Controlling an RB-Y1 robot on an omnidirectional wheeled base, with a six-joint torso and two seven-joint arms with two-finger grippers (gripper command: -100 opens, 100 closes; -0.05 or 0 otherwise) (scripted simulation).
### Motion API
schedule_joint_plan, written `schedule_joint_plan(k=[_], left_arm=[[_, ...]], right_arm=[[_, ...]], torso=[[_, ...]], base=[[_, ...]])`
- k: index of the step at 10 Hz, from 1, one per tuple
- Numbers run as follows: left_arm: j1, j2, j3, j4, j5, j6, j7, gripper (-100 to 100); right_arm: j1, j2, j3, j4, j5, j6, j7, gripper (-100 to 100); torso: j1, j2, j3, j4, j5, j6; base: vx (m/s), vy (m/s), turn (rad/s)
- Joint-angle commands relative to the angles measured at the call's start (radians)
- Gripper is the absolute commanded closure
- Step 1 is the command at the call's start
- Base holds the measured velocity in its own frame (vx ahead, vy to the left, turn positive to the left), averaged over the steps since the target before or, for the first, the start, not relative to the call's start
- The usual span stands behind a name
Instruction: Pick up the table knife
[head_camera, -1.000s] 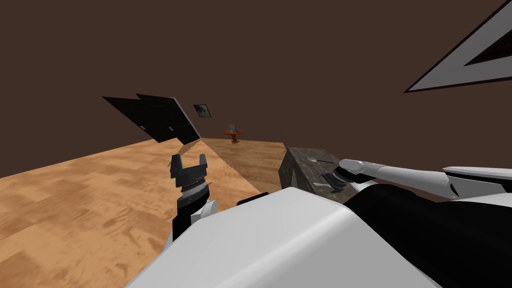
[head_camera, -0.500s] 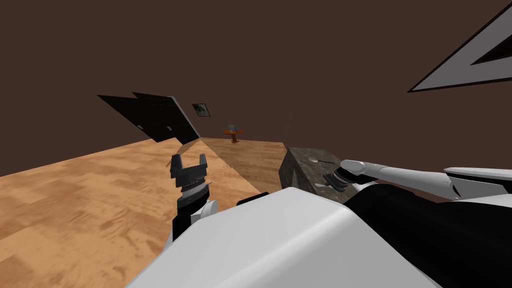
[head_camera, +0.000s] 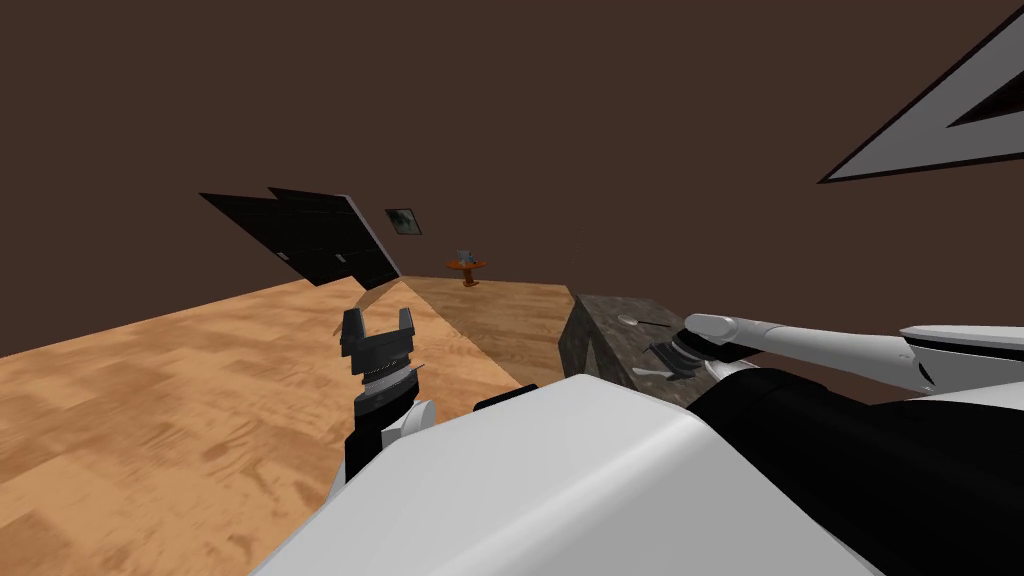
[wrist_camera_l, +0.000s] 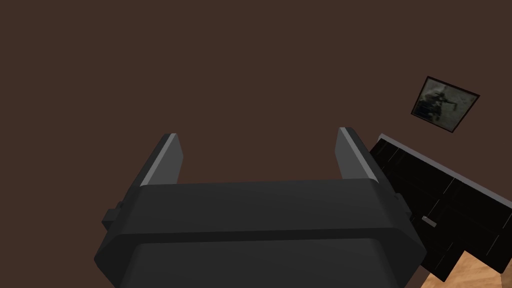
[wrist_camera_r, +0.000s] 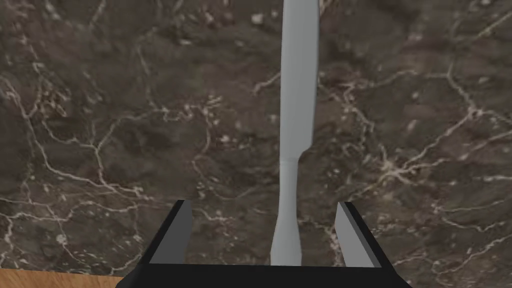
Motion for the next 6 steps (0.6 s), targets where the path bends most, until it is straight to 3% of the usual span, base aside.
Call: schedule_joint_plan(k=[1, 6], left_arm=[[0.0, 0.0, 0.0, 0.0, 0.0, 0.0, 0.0, 0], [0.0, 0.0, 0.0, 0.0, 0.0, 0.0, 0.0, 0]], right_arm=[[-0.032, -0.008, -0.005, 0.028, 0.021, -0.024, 0.0, -100], [-0.012, -0.057, -0.087, 0.099, 0.117, -0.106, 0.024, -100]], torso=[[0.0, 0.0, 0.0, 0.0, 0.0, 0.0], [0.003, -0.005, -0.003, -0.001, 0.001, 0.0]], base=[[0.059, 0.061, 0.001], [0.107, 0.095, 0.006]])
